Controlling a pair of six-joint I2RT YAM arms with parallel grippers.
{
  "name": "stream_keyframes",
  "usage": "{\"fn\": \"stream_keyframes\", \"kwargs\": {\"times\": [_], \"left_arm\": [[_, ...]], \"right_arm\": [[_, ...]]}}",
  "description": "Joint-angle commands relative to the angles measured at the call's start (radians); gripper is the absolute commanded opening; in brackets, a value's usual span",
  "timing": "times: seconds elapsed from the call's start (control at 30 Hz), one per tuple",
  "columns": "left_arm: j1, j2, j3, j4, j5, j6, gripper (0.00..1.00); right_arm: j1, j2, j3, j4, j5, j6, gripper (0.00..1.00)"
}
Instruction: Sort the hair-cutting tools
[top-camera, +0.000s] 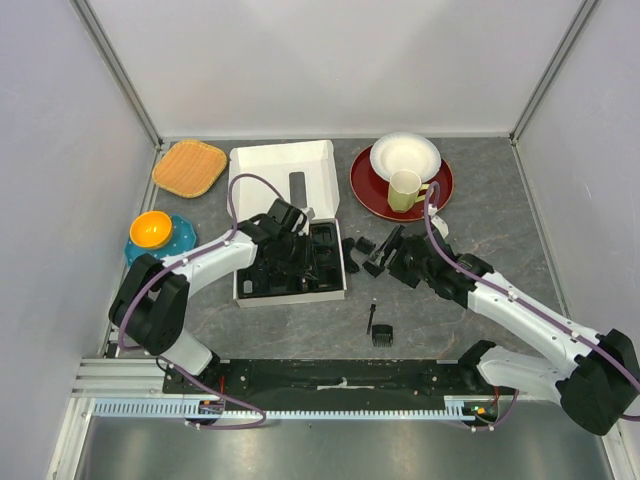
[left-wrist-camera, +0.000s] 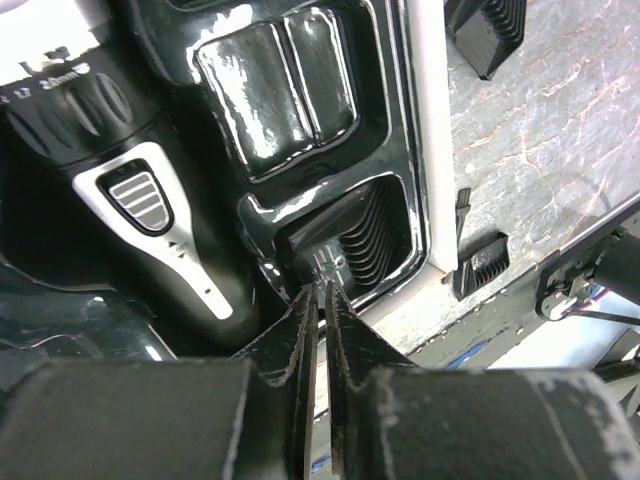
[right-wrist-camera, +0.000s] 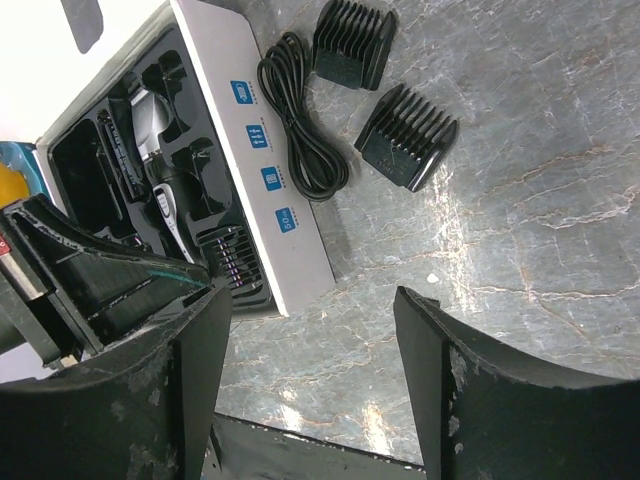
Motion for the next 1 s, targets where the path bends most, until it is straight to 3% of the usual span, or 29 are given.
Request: {"fn": "stream_keyframes", "kwargs": {"times": [0.0,0.67,0.77,0.9,0.97], "left_arm": [[-0.016,-0.039,0.036,0.03,0.037,0.006,0.11],[-0.042,0.074,0.033,0.076,-0.014,-0.01,0.08],[-0.042,0.025,0.035,0.076,-0.028,-0.013,0.15],[-0.042,-0.065,0.061,0.046,-0.053,0.001,0.38],[-0.042,-0.108,0.087,-0.003,-0.089,0.02,0.44]], "right_arm": [[-0.004,0.004,-0.015,0.032,-0.012,0.009,0.73],[-0.004,0.034,-0.035,0.029,0.002,0.037,0.72],[-0.004,0.031,-0.05,0.023,0.015,0.066,0.72],[-0.005,0.039,-0.034,-0.002,0.042,0.073,0.71],[-0.004,0.063,-0.004,-0.005,0.051,0.035,0.71]]}}
